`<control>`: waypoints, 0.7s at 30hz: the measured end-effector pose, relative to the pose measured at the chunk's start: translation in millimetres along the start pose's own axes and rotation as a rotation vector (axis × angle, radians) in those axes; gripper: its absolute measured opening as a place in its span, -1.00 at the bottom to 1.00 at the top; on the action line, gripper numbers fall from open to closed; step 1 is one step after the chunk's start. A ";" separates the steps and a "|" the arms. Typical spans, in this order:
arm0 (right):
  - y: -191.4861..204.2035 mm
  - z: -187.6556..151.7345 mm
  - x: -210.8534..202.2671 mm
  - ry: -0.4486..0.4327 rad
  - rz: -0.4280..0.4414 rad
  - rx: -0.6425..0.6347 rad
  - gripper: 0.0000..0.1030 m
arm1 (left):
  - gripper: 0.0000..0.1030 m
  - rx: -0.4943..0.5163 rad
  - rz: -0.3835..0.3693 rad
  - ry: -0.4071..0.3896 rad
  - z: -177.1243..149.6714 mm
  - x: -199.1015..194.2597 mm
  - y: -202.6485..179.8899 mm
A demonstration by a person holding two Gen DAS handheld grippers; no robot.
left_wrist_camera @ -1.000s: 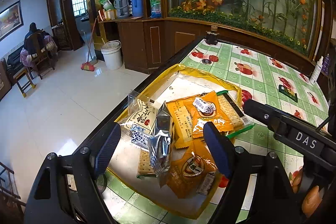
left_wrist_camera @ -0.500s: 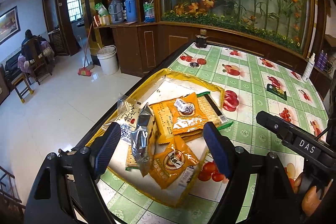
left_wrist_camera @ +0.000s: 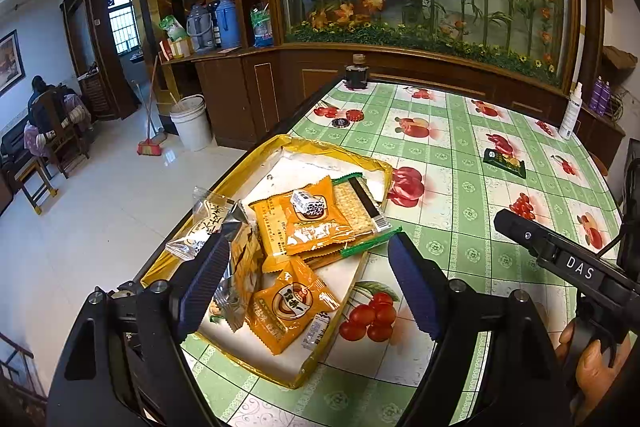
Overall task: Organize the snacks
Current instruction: 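Move the right tool to the green cracker pack on the table and grasp it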
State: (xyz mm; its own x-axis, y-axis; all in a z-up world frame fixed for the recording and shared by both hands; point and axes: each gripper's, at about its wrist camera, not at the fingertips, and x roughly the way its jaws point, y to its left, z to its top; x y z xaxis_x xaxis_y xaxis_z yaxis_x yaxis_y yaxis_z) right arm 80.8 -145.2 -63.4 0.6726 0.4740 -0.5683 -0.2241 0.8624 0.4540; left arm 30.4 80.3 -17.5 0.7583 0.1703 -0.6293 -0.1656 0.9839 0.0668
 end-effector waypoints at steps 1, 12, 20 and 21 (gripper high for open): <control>-4.1 0.4 0.2 -0.001 -0.008 0.003 0.35 | 0.60 0.000 -0.003 0.003 -0.1 0.5 -0.9; -80.5 32.4 10.2 -0.036 -0.152 0.072 0.46 | 0.60 0.018 -0.044 0.051 -3.4 12.1 -16.6; -128.1 76.9 50.5 0.022 -0.182 0.017 0.51 | 0.60 0.044 -0.115 0.105 -10.4 19.0 -25.0; -131.0 82.7 55.3 0.030 -0.167 -0.005 0.51 | 0.60 0.042 -0.117 0.106 -11.1 19.2 -24.4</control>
State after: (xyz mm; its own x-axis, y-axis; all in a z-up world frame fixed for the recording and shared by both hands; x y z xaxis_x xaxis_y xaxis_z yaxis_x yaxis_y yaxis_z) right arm 205.7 -246.6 -97.5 0.6796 0.3286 -0.6559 -0.1142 0.9306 0.3478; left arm 42.0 58.9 -39.8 0.6995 0.0497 -0.7129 -0.0519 0.9985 0.0188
